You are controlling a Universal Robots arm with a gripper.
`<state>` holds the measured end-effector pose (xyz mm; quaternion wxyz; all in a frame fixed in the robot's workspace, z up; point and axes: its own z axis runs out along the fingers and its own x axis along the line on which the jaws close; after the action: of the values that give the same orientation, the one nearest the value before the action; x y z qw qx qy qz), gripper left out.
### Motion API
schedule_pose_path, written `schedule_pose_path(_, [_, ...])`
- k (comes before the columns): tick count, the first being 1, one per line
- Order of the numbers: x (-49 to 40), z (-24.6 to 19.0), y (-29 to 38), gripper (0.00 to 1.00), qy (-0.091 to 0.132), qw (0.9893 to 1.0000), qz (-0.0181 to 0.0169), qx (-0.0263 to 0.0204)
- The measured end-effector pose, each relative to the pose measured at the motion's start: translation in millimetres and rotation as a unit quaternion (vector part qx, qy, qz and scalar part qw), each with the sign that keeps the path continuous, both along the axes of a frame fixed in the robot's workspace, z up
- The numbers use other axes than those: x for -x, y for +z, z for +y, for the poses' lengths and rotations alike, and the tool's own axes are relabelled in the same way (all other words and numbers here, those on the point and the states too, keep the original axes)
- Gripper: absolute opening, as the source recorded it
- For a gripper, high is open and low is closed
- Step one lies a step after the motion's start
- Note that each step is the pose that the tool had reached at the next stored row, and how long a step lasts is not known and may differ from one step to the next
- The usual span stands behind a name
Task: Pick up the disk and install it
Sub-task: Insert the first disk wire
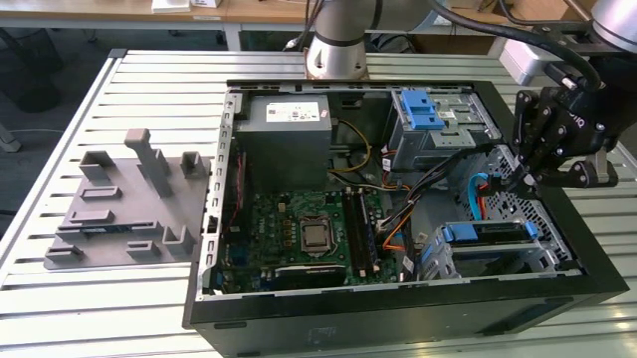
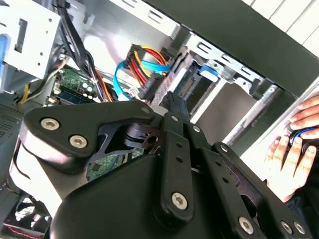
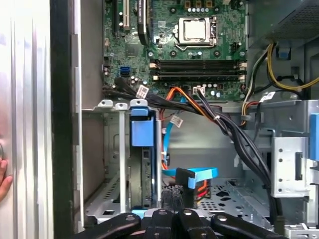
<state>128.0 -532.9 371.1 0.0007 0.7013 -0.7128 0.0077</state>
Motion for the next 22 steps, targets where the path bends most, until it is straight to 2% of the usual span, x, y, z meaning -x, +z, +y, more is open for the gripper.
schedule_pose_path(3, [-0.1, 6.9, 0.0, 0.11, 0.000, 1.0000, -0.0004, -0.0001])
schedule_pose_path(6, [-0.1, 10.8, 0.1, 0.11, 0.000, 1.0000, -0.0007, 0.0000])
schedule_pose_path(13, [-0.1, 11.4, -0.2, 0.11, 0.000, 1.0000, -0.0019, 0.0007])
schedule_pose_path(16, [-0.1, 12.5, -0.6, 0.11, 0.000, 1.0000, -0.0035, 0.0029])
schedule_pose_path(17, [0.0, 13.0, -0.9, 0.18, 0.000, 1.0000, -0.0045, 0.0031])
schedule_pose_path(18, [0.1, 14.0, -0.9, 0.18, 0.000, 1.0000, -0.0055, 0.0035])
schedule_pose_path(22, [1.3, 20.0, -1.4, 0.19, 0.000, 1.0000, -0.0059, 0.0056])
